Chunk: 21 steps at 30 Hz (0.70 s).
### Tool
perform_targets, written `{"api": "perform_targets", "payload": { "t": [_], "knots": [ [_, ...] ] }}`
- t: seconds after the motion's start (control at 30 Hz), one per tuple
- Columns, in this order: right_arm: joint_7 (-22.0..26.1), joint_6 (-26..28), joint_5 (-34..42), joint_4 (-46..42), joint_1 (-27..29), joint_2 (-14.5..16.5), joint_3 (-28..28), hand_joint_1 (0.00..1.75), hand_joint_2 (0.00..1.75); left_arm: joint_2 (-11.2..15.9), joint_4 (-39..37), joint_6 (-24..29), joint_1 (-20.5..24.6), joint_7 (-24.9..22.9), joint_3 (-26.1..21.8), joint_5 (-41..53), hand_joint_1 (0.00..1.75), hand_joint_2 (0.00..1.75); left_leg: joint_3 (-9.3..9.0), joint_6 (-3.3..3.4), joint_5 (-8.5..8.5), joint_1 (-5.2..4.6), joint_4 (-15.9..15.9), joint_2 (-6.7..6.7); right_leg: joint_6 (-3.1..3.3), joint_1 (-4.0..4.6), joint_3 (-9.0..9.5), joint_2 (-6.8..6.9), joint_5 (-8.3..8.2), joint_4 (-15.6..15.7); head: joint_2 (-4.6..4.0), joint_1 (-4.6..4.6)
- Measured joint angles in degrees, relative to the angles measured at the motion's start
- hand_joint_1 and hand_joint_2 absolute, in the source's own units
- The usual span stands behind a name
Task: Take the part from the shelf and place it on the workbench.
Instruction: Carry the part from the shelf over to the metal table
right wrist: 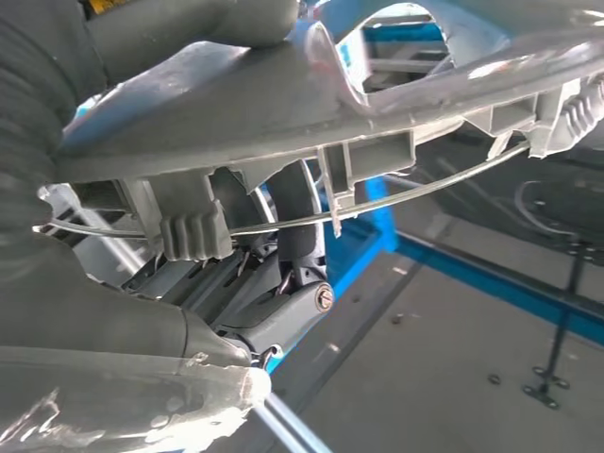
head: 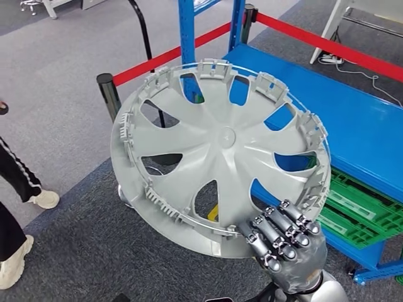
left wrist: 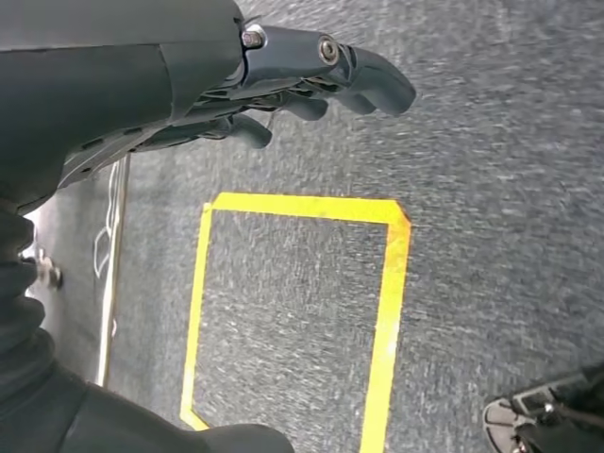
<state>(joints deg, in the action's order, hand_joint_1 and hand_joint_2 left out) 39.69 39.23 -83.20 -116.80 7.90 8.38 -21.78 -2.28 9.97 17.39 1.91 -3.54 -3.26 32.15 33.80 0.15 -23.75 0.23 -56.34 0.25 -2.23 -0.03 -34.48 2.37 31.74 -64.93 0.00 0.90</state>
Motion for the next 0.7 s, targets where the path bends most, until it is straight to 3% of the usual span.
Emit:
{"api": "perform_targets", "payload": {
  "t": [0.07, 0.1, 0.13, 0.2, 0.23, 0.3, 0.33, 0.4, 0.47, 0.53, 0.6, 0.63, 0.7],
  "knots": [
    [0.00, 0.00, -0.01, 0.00, 0.02, 0.01, 0.03, 1.75, 1.75, 0.04, 0.00, 0.01, 0.18, -0.04, -0.03, 0.19, 0.00, 1.75, 0.28, 0.32, 0.19, 0.01, -0.01, -1.32, -0.13, -0.07, -3.49, -1.82, 3.37, -7.65, 0.00, -0.13],
    [0.00, 0.00, -0.05, 0.00, 0.02, 0.01, 0.03, 1.75, 1.75, 0.03, 0.00, 0.01, 0.17, -0.07, -0.05, 0.22, 0.00, 1.75, 0.36, 0.33, 0.28, 0.01, -0.03, -2.06, -0.16, -0.07, -4.52, -2.09, 3.81, -9.77, 0.00, -0.13],
    [0.00, 0.00, -0.12, 0.00, 0.02, 0.01, 0.03, 1.75, 1.75, 0.02, 0.00, 0.01, 0.13, -0.10, -0.09, 0.25, 0.00, 1.75, 0.41, 0.28, 0.37, 0.03, -0.05, -2.82, -0.16, -0.10, -4.61, -2.20, 3.23, -9.87, 0.00, -0.13],
    [0.00, 0.00, -0.30, 0.00, 0.01, 0.01, 0.03, 1.75, 1.75, 0.01, 0.00, -0.01, 0.07, -0.21, -0.22, 0.26, 0.00, 1.75, 0.44, 0.00, 0.55, 0.18, -0.16, -4.49, -0.17, -0.37, -1.60, -3.11, -0.50, -3.83, 0.00, -0.14],
    [0.00, 0.00, -0.38, 0.00, -0.02, 0.01, 0.03, 1.75, 1.75, 0.03, 0.00, -0.04, 0.10, -0.26, -0.29, 0.26, 0.00, 1.75, 0.54, -0.26, 0.64, 0.19, -0.28, -5.27, -0.25, -0.63, 0.38, -4.52, -1.97, 0.15, 0.00, -0.14],
    [0.01, 0.01, -0.45, -0.02, -0.06, 0.04, 0.04, 1.75, 1.75, 0.11, 0.00, -0.19, 0.18, -0.43, -0.46, 0.26, 0.00, 1.75, 0.96, -0.97, 0.93, 0.25, -0.48, -6.63, -0.16, -0.96, 2.94, -6.80, -3.40, 5.23, 0.00, -0.14],
    [0.03, 0.02, -0.46, -0.03, -0.07, 0.08, 0.04, 1.75, 1.75, 0.15, 0.00, -0.31, 0.14, -0.52, -0.56, 0.25, 0.00, 1.75, 1.22, -1.41, 1.20, 0.31, -0.41, -7.17, 0.05, -0.89, 3.16, -7.16, -3.30, 5.72, 0.00, -0.11],
    [0.07, 0.02, -0.48, -0.04, -0.07, 0.18, 0.02, 1.75, 1.75, 0.26, -0.01, -0.50, -0.11, -0.66, -0.77, 0.23, 0.00, 1.75, 1.60, -2.20, 1.70, 0.60, -0.12, -7.83, 0.85, -0.69, 3.23, -5.93, -3.80, 5.87, 0.00, -0.09],
    [0.09, 0.02, -0.48, -0.08, -0.04, 0.38, -0.01, 1.75, 1.75, 0.25, -0.02, -0.63, -0.24, -0.71, -0.88, 0.22, 0.00, 1.75, 2.67, -2.72, 0.45, 0.47, -1.92, -5.58, 1.66, -0.70, 3.23, -4.46, -4.26, 6.16, 0.00, 0.32],
    [0.09, 0.02, -0.47, -0.16, 0.00, 0.59, -0.01, 1.75, 1.75, 0.16, -0.02, -0.69, -0.05, -0.74, -0.89, 0.22, 0.00, 1.75, 5.66, -3.06, -3.19, 0.29, -8.20, -2.15, 2.10, -0.59, 3.06, -2.85, -4.45, 6.31, 0.00, 0.79],
    [0.09, 0.02, -0.48, -0.20, 0.01, 0.64, 0.01, 1.75, 1.75, 0.15, -0.01, -0.70, 0.11, -0.74, -0.90, 0.22, 0.00, 1.75, 8.71, -3.30, -6.11, 0.36, -15.21, -1.07, 2.20, -0.47, 2.78, -1.08, -4.49, 6.31, 0.00, 0.86],
    [0.09, 0.02, -0.48, -0.20, 0.02, 0.64, 0.01, 1.75, 1.75, 0.15, -0.01, -0.71, 0.08, -0.75, -0.90, 0.22, 0.00, 1.75, 9.04, -3.35, -6.22, 0.39, -16.49, -0.94, 2.21, -0.47, 2.71, -0.23, -4.49, 6.31, 0.00, 0.87],
    [0.10, 0.02, -0.50, -0.20, 0.01, 0.64, 0.01, 1.75, 1.75, 0.20, -0.02, -0.72, 0.00, -0.76, -0.92, 0.22, 0.00, 1.75, 6.42, -3.33, -3.72, 0.43, -12.63, -0.44, 2.15, -0.49, 2.74, 1.28, -4.46, 6.30, 0.00, 0.89]
  ]
}}
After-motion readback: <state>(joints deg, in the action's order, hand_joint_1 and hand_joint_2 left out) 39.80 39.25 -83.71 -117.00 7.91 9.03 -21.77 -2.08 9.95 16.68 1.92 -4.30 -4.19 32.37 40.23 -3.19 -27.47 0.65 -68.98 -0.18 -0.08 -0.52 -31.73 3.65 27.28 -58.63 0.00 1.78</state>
